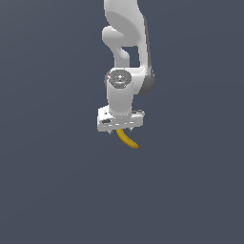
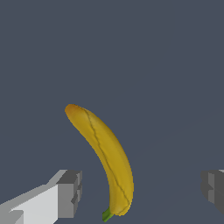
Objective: Pick up the object and move it to a goal position.
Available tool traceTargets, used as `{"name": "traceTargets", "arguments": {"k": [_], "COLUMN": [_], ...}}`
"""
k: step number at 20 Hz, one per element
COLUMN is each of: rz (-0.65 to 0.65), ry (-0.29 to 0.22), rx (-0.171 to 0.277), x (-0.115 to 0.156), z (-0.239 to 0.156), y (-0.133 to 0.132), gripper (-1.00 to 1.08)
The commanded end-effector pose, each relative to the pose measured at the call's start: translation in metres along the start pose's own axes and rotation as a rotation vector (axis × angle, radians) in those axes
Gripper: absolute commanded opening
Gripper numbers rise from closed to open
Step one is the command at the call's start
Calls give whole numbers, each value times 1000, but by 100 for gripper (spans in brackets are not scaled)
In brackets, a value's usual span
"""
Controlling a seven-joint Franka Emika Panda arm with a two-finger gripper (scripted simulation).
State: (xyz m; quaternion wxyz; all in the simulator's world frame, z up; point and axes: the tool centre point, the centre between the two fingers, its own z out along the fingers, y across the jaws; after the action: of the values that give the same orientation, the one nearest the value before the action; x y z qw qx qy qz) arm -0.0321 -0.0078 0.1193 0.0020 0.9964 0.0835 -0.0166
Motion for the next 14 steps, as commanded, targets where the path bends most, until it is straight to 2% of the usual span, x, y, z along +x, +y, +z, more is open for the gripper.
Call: {"name": "traceTargets", "arguments": {"k": [1,8,14], "rz": [-70,-230,-296], "ry": [7,24,32], "rx": [-2,-4,-4], "x": [-6,-22,-29], "z": [13,40,50], "y": [-7,-23,-30], "gripper": [100,100,100]}}
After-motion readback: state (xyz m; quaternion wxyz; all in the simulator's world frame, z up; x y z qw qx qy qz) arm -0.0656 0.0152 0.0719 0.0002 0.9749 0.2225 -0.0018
